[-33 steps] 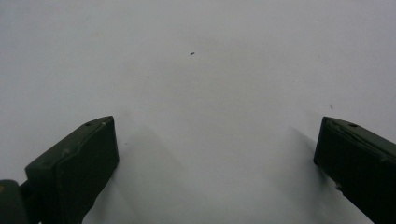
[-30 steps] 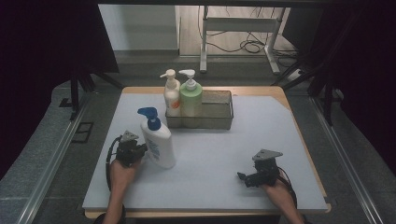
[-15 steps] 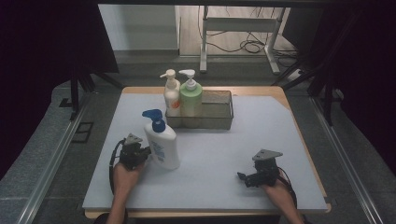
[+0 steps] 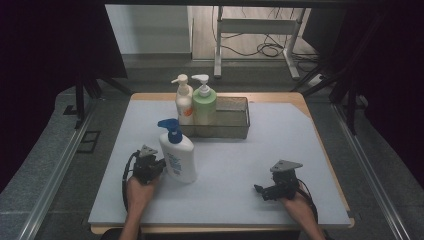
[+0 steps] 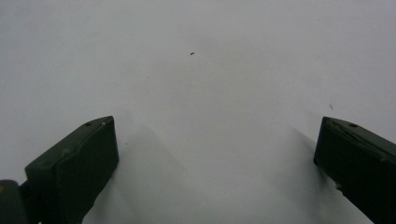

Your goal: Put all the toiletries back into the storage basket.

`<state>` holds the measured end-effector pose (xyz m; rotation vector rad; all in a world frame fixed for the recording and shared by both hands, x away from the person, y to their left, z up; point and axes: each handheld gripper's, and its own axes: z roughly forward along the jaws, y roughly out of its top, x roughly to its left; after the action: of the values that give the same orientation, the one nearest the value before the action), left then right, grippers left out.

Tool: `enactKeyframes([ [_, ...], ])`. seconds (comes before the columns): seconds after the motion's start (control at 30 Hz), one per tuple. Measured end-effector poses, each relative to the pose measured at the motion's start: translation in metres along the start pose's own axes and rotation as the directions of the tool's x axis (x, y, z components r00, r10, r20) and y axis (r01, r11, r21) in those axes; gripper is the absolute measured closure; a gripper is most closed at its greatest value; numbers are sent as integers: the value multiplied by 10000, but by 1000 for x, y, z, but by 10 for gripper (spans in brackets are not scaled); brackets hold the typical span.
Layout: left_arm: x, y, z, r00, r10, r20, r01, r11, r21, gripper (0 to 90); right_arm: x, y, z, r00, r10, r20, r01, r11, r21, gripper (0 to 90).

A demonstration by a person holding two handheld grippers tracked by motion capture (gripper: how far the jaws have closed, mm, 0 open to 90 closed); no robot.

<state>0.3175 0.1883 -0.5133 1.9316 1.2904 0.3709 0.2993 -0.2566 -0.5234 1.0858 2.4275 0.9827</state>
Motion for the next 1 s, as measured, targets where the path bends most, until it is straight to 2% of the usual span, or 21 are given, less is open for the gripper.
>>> enactKeyframes([
  [0.4, -16, 1, 5, 9995, 231, -218, -231, 9997, 15, 890, 0, 0, 0, 10000, 1, 3, -1, 10000, 0, 0],
  [0.73, -33, 2, 13, 9979, 636, -125, -633, 9978, 174, 891, 0, 0, 0, 10000, 3, 16, -3, 10000, -3, 0],
  [0.83, -41, 3, 16, 9957, 917, -86, -914, 9953, 326, 890, 0, 0, 0, 10000, -3, 11, 3, 10000, -2, 0],
  [1.0, -52, 2, 20, 9933, 1152, 4, -1152, 9926, 389, 890, 0, 0, 0, 10000, -14, -3, 14, 10000, 7, 0],
])
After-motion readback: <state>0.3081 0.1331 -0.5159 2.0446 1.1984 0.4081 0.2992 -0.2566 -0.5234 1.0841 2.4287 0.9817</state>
